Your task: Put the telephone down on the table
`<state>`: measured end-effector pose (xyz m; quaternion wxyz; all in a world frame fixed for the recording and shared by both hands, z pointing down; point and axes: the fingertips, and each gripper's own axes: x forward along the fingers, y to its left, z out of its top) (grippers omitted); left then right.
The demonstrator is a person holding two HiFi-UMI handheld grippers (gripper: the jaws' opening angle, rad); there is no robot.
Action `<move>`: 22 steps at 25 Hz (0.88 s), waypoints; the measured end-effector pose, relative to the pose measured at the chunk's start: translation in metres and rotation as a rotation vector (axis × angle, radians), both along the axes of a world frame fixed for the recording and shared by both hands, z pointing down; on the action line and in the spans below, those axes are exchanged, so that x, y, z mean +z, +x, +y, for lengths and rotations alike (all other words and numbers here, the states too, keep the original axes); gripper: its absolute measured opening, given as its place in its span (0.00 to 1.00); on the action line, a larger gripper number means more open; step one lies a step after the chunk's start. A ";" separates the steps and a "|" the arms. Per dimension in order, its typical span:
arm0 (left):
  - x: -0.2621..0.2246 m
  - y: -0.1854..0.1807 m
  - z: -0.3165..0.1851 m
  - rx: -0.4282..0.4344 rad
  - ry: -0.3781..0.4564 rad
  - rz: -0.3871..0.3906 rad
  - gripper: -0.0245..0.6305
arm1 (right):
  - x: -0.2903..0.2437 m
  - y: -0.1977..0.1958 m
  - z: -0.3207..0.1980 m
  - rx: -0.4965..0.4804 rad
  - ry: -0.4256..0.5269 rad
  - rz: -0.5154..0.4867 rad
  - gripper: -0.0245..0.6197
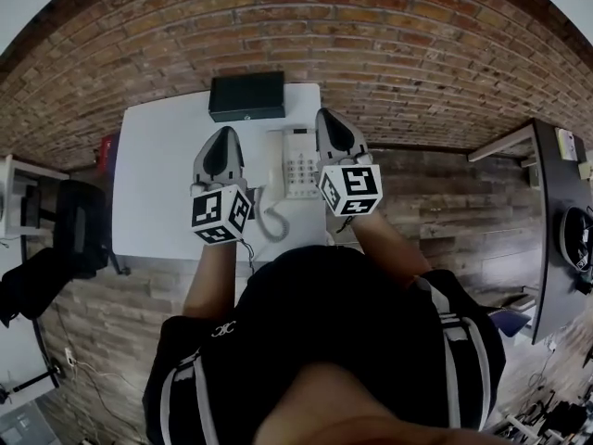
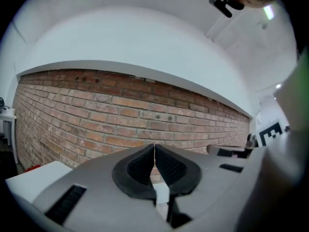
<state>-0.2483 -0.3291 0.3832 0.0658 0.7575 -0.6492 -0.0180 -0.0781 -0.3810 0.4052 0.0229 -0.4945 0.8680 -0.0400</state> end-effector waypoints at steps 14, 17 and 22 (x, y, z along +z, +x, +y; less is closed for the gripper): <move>0.019 0.012 0.012 0.028 -0.065 -0.011 0.05 | 0.011 0.001 0.009 -0.016 -0.035 -0.002 0.04; 0.020 0.015 0.014 0.034 -0.064 -0.033 0.05 | 0.013 -0.003 0.012 -0.024 -0.041 0.005 0.04; 0.021 0.017 0.014 0.038 -0.069 -0.040 0.05 | 0.011 -0.006 0.016 -0.036 -0.033 0.010 0.04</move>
